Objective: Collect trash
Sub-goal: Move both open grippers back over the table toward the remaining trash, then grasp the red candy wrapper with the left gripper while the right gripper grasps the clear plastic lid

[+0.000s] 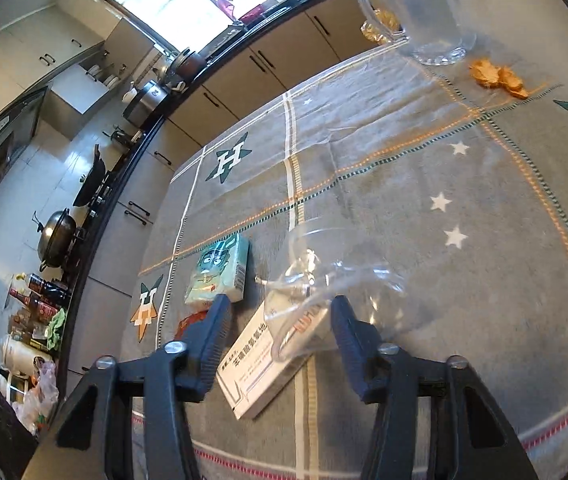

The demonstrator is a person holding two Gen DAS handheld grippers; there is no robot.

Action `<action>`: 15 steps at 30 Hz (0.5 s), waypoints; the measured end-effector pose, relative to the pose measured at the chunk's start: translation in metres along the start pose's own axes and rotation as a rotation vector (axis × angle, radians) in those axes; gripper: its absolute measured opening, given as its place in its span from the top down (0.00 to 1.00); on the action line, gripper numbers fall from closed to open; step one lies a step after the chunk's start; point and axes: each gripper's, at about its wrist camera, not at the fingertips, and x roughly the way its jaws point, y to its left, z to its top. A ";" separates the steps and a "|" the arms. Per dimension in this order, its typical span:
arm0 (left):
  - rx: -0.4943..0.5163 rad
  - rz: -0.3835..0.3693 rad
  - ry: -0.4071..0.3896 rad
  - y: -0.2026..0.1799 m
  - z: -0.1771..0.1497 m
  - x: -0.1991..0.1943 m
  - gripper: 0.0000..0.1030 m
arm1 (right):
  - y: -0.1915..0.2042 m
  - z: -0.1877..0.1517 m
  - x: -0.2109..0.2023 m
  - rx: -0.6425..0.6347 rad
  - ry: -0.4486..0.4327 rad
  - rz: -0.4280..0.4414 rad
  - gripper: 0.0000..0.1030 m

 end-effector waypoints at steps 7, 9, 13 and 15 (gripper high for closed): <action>0.088 -0.044 0.033 -0.019 0.021 0.032 0.19 | -0.018 0.002 -0.008 -0.008 -0.059 -0.008 0.92; 0.124 -0.048 0.040 -0.026 0.025 0.043 0.19 | -0.026 0.003 -0.016 0.002 -0.094 0.010 0.92; 0.160 -0.084 0.056 -0.034 0.036 0.063 0.19 | -0.034 0.006 -0.029 0.002 -0.142 0.048 0.92; 0.198 -0.100 0.070 -0.038 0.039 0.074 0.19 | -0.035 0.006 -0.032 0.006 -0.147 0.063 0.92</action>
